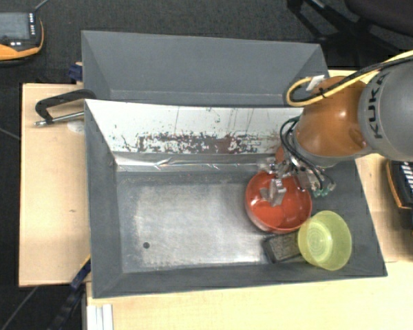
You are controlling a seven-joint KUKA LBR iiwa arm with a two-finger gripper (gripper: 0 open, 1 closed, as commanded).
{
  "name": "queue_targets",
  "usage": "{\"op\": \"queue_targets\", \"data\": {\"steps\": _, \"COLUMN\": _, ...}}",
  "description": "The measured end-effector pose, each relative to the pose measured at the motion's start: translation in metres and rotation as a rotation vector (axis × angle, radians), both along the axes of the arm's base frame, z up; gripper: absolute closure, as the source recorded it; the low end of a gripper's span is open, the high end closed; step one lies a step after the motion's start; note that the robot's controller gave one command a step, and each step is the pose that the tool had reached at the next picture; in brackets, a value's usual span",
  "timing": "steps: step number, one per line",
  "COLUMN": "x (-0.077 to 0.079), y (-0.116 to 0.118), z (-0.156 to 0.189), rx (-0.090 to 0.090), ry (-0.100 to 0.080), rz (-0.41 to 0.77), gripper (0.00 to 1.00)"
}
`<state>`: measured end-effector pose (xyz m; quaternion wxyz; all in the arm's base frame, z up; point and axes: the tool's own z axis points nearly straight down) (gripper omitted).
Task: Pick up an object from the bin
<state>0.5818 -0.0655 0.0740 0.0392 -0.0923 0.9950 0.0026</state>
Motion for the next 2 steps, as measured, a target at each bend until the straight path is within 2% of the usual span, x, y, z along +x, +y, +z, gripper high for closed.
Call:
{"op": "queue_targets", "data": {"steps": 1, "x": -0.005, "y": -0.02, "z": 0.187, "rx": -0.001, "ry": -0.014, "rz": -0.01, "gripper": 1.0}}
{"op": "queue_targets", "data": {"steps": 2, "x": -0.035, "y": 0.033, "z": 0.183, "rx": -0.014, "ry": -0.018, "rz": 0.176, "gripper": 1.0}}
